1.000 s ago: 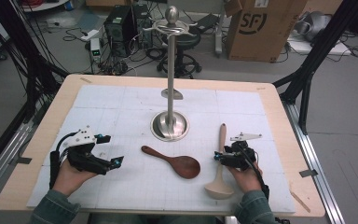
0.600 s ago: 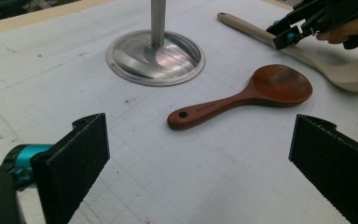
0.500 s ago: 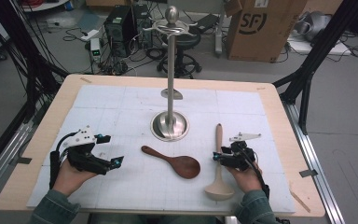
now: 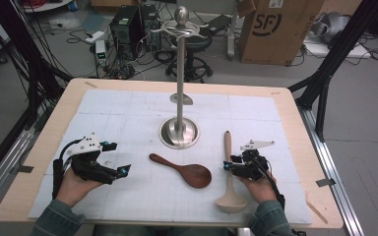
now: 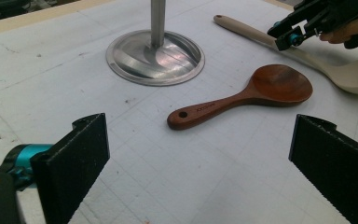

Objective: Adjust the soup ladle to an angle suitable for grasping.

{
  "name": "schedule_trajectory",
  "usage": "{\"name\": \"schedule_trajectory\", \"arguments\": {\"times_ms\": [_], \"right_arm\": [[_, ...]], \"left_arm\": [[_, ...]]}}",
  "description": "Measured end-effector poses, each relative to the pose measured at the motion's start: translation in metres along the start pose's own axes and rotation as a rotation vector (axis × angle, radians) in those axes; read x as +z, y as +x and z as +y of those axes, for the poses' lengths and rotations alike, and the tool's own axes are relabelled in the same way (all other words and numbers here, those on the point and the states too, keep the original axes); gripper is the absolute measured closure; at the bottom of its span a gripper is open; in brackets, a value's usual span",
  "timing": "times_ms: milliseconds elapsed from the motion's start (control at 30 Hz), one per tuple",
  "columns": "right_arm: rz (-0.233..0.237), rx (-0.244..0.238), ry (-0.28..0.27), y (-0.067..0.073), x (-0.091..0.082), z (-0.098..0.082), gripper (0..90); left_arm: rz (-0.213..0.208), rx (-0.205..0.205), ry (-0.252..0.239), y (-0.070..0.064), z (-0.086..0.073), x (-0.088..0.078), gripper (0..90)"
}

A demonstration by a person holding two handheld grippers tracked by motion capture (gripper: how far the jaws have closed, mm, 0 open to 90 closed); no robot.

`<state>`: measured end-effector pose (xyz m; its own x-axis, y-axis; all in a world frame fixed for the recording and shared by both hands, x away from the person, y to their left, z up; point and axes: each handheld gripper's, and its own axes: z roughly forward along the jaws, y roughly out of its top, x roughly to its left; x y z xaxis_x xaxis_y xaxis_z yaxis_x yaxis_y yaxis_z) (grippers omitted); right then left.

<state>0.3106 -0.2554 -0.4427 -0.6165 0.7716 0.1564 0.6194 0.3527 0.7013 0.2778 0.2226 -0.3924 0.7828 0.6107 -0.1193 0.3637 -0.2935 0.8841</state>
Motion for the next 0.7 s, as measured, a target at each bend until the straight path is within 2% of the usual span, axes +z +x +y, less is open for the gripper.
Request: {"name": "schedule_trajectory", "arguments": {"times_ms": [100,300,467,600,700], "right_arm": [[0.002,-0.010,-0.003,0.001,0.000,0.000,56.5],[0.007,0.002,0.001,0.001,0.000,0.000,55.9],[0.019,0.018,0.024,0.003,-0.001,-0.003,43.7],[0.026,0.012,0.039,0.007,-0.004,-0.005,41.4],[0.003,-0.015,0.053,0.013,-0.004,-0.007,40.4]], "left_arm": [[0.000,0.002,0.002,0.000,0.000,0.000,5.5],[0.000,0.006,0.005,0.000,0.000,0.000,5.6],[0.003,0.006,0.007,0.000,0.000,0.001,5.5],[0.003,0.009,0.010,0.000,0.000,0.001,5.5],[0.004,0.011,0.011,0.000,0.000,0.001,5.5]]}}
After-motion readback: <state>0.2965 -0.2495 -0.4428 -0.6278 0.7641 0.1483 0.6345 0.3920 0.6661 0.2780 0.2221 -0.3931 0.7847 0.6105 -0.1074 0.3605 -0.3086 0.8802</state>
